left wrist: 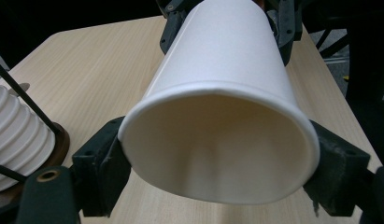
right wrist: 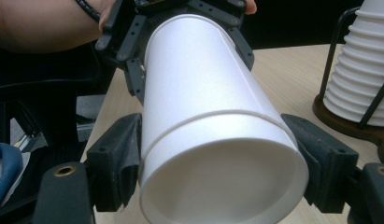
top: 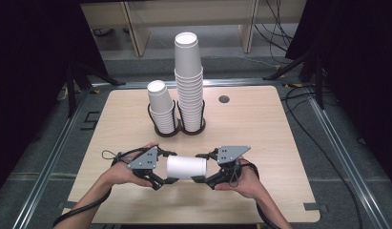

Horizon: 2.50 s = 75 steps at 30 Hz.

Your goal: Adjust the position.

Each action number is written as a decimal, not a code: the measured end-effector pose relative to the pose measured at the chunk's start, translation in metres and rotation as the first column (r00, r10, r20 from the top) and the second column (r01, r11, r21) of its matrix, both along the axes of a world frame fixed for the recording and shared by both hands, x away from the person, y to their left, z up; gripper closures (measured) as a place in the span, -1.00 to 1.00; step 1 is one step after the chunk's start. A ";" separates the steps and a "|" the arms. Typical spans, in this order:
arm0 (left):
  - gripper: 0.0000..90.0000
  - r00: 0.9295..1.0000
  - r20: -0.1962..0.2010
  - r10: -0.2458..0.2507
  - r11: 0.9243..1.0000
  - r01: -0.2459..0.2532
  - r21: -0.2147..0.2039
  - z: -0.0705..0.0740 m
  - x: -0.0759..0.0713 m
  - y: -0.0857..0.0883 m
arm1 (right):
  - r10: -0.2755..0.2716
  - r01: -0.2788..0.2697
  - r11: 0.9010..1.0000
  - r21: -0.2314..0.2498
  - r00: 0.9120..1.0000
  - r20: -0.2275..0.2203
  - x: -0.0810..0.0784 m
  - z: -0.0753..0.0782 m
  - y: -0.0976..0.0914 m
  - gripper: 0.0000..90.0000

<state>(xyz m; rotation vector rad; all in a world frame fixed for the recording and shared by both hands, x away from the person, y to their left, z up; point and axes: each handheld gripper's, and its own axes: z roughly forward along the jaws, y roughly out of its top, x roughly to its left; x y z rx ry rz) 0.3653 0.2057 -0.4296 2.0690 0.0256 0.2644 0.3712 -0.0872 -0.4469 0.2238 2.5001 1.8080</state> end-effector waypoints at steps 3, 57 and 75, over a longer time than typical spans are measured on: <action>-0.58 1.000 0.004 -0.004 1.000 0.004 0.027 0.002 0.001 -0.001 | -0.003 0.003 1.000 -0.002 1.000 0.014 0.001 -0.001 0.001 -0.44; -0.52 0.996 0.078 -0.031 0.896 -0.007 0.445 0.053 0.024 -0.011 | -0.147 0.150 0.977 -0.150 0.989 0.034 0.003 0.009 -0.020 -0.66; -0.50 0.993 0.086 -0.077 0.811 0.012 0.585 0.061 0.030 -0.024 | -0.145 0.151 0.956 -0.252 0.988 0.042 0.012 0.021 -0.009 -0.58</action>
